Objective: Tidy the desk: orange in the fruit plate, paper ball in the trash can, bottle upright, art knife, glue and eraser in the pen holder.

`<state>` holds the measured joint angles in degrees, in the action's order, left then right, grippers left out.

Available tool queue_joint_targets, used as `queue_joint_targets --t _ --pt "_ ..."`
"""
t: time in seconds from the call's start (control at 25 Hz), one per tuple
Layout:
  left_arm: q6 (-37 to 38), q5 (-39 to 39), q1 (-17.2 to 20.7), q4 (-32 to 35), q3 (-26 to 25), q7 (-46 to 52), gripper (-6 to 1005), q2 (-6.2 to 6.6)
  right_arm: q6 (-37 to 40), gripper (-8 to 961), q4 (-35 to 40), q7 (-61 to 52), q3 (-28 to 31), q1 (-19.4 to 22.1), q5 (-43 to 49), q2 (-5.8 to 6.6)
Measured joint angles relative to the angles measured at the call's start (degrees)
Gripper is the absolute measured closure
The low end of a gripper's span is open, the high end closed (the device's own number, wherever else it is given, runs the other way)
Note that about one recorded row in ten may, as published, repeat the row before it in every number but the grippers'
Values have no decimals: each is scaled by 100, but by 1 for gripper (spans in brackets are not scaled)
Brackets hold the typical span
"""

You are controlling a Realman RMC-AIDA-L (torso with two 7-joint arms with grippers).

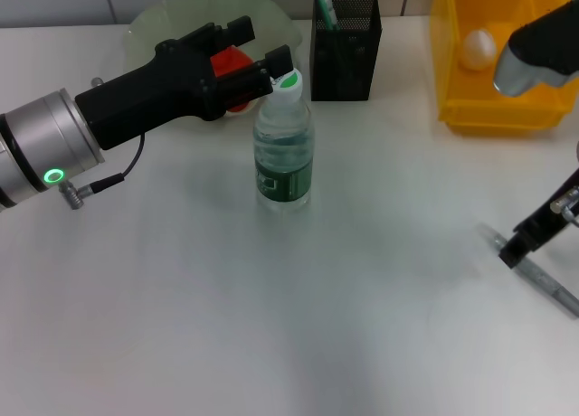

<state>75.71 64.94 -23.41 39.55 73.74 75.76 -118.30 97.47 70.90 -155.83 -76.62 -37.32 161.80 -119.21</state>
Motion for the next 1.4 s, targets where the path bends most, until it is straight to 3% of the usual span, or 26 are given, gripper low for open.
queue_joint_targets --t 0.28,0.88,1.28,1.4 --pt "14 -3 9 0 0 0 197 0 -298 426 -506 -9 -268 -78 128 -23" --pt "55 10 54 0 0 0 197 0 -419 461 -763 -60 -232 -99 137 -18" --pt "58 10 23 0 0 0 197 0 -440 693 -780 -94 -226 -106 66 -24" --pt "58 10 14 1 0 0 197 0 -454 710 -761 -95 -161 -104 52 -26"
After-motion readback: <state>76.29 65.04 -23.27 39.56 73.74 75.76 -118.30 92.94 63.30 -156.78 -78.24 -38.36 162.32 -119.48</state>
